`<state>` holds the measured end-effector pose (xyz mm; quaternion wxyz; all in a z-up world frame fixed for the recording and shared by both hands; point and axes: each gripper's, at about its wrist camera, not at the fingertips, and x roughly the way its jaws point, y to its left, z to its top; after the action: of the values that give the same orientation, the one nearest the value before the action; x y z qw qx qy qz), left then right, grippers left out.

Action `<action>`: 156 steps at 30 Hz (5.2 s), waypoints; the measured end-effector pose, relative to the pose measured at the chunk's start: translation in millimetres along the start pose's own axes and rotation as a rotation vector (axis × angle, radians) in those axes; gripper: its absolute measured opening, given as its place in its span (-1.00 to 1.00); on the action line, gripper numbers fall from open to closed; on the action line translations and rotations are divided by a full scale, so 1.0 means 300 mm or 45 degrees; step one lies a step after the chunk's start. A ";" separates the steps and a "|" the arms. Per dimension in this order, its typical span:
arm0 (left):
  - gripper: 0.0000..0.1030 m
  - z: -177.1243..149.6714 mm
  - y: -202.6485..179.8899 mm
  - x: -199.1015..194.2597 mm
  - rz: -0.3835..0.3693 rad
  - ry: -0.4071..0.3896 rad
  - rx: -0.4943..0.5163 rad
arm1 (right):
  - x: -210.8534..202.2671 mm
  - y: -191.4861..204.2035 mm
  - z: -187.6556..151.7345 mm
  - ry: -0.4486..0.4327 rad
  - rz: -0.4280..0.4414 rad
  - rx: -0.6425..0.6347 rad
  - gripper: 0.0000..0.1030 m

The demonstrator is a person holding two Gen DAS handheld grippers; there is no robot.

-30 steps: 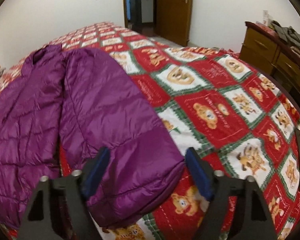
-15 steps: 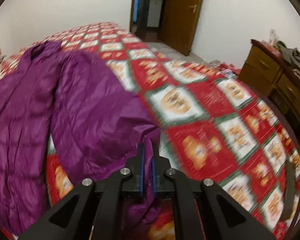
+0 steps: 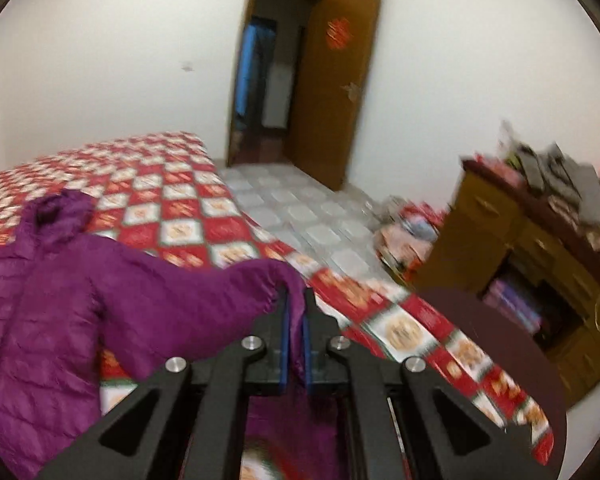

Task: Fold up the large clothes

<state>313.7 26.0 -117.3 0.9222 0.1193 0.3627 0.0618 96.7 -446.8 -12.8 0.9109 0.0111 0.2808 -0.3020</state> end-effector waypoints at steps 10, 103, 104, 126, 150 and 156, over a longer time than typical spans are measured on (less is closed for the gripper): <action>0.98 0.026 0.037 -0.007 -0.030 -0.028 -0.026 | -0.030 0.705 0.062 -0.092 0.372 -0.301 -0.87; 0.85 0.070 -0.563 0.273 0.005 0.033 0.039 | 0.424 0.851 -0.142 0.175 0.557 -0.348 0.07; 0.86 0.069 -0.560 0.274 -0.001 0.035 0.033 | 0.450 0.873 -0.167 0.218 0.563 -0.357 0.07; 0.89 0.067 -0.559 0.280 -0.008 0.039 0.024 | 0.509 0.933 -0.240 0.239 0.490 -0.408 0.09; 0.89 -0.223 0.316 -0.088 0.186 0.104 -0.163 | 0.220 0.804 -0.288 0.108 0.625 -0.452 0.70; 0.89 -0.542 0.558 -0.015 0.096 0.349 -0.399 | 0.125 0.851 -0.335 0.040 0.681 -0.510 0.70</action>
<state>194.9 214.9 -185.2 0.8685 -0.0217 0.4660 0.1676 212.7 -239.6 -155.1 0.9376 -0.0903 0.3356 0.0092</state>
